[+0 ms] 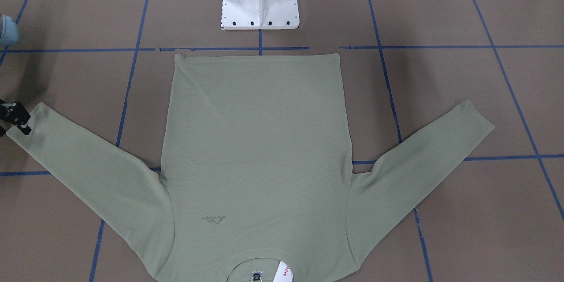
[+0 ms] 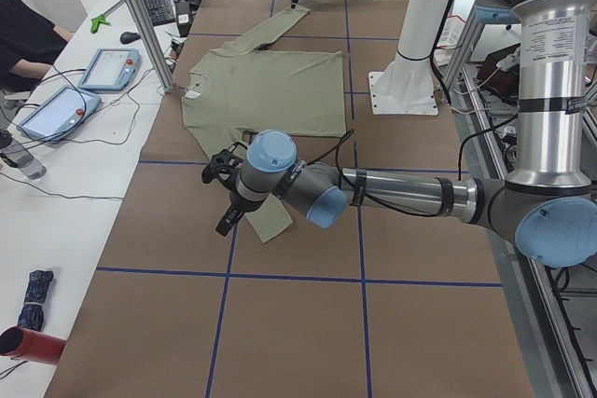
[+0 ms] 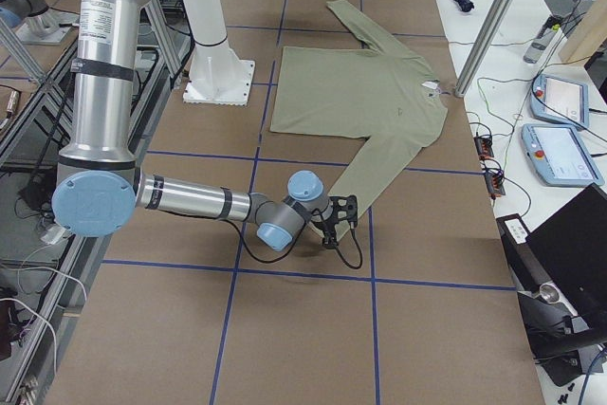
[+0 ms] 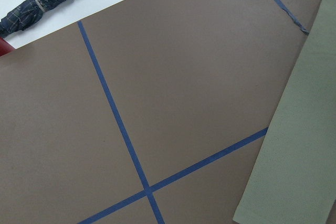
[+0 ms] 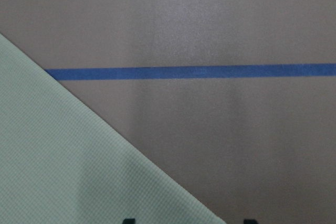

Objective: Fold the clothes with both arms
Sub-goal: 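Grasp the sleeve cuff nearest the right gripper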

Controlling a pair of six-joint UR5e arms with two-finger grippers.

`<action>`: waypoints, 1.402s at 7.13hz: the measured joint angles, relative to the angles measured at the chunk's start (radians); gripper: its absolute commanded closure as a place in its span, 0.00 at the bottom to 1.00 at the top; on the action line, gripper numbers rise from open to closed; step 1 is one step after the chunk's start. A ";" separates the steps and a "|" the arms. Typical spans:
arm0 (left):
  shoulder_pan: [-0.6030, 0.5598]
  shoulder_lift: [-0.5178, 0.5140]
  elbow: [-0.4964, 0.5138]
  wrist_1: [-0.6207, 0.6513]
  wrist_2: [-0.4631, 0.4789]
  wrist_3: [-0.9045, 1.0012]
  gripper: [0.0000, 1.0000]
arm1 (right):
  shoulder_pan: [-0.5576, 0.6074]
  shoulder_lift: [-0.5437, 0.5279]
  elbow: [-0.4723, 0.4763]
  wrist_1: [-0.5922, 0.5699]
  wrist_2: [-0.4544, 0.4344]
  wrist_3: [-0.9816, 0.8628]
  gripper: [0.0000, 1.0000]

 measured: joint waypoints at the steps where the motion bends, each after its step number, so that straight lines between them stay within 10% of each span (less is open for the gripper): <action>1: 0.000 0.000 0.000 0.000 0.000 0.000 0.00 | 0.000 0.000 -0.004 0.002 0.000 0.000 0.55; 2: 0.000 0.000 0.001 0.000 0.000 0.000 0.00 | -0.001 0.000 -0.005 0.003 0.000 0.000 0.99; 7: 0.000 0.000 0.001 0.000 0.000 0.000 0.00 | 0.005 -0.005 0.078 -0.033 0.007 0.000 1.00; 10: 0.000 0.000 0.001 0.000 0.000 0.000 0.00 | 0.013 0.037 0.453 -0.560 -0.020 0.004 1.00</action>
